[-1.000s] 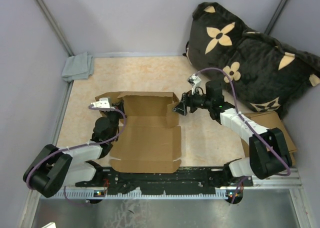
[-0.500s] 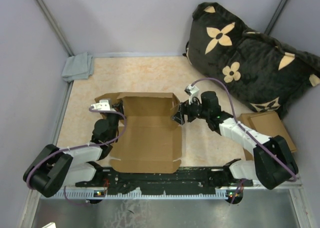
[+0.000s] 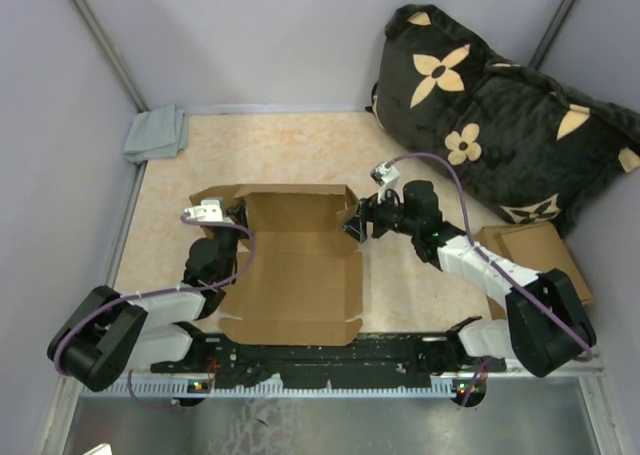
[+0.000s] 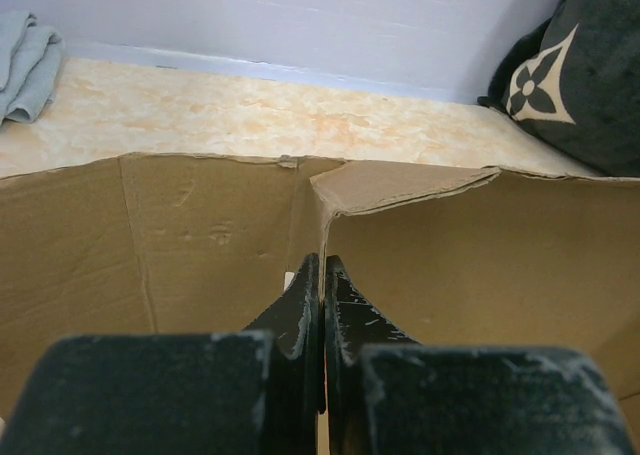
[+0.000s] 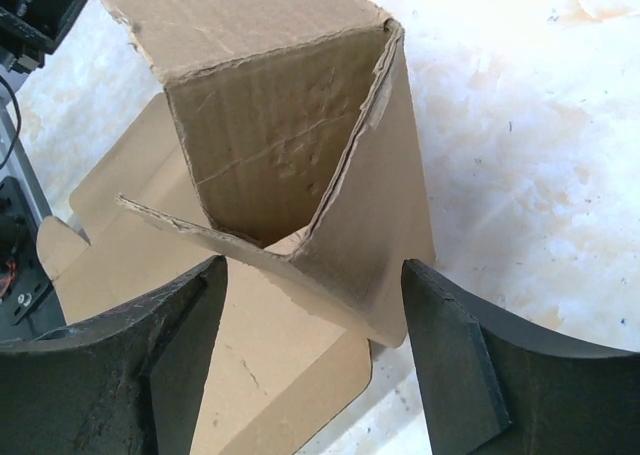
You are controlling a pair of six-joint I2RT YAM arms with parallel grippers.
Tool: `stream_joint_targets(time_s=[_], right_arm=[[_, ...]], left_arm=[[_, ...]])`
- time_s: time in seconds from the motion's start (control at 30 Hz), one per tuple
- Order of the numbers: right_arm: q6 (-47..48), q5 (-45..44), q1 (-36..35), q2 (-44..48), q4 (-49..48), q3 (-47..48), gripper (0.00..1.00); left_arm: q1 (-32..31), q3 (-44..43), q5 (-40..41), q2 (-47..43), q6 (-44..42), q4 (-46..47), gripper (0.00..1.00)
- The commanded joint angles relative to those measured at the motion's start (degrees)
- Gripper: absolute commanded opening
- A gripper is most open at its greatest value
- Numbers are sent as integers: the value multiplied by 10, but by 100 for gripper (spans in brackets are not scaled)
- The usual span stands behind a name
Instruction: Fold the paper box
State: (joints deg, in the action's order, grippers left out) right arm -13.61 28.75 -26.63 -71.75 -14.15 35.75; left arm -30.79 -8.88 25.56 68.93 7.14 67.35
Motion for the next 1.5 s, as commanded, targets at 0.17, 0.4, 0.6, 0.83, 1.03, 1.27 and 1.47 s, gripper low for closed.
stream_joint_targets(time_s=[0.17,0.4,0.6,0.83,1.03,1.27,1.47], right_arm=[[14,-100,-57,-19,-12,51,66],[5,-231,-83,-3,18,53,51],[0,-275,-90,-4,27,55,60],[4,-172,-91,-15,-34,47,74],[10,-159,-91,-6,-25,61,74],[36,-167,-91,32,52,97,76],[57,-195,-90,75,113,139,77]], left_arm=[[-6,-14,14,-21,-9,-68,0],[-8,-17,22,-28,-10,-74,0],[-9,-17,23,-28,-10,-74,0],[-10,-15,22,-32,-10,-78,0],[-12,-14,35,-34,-18,-81,0],[-13,-14,42,-28,-19,-79,0],[-12,-26,44,-22,-7,-96,0]])
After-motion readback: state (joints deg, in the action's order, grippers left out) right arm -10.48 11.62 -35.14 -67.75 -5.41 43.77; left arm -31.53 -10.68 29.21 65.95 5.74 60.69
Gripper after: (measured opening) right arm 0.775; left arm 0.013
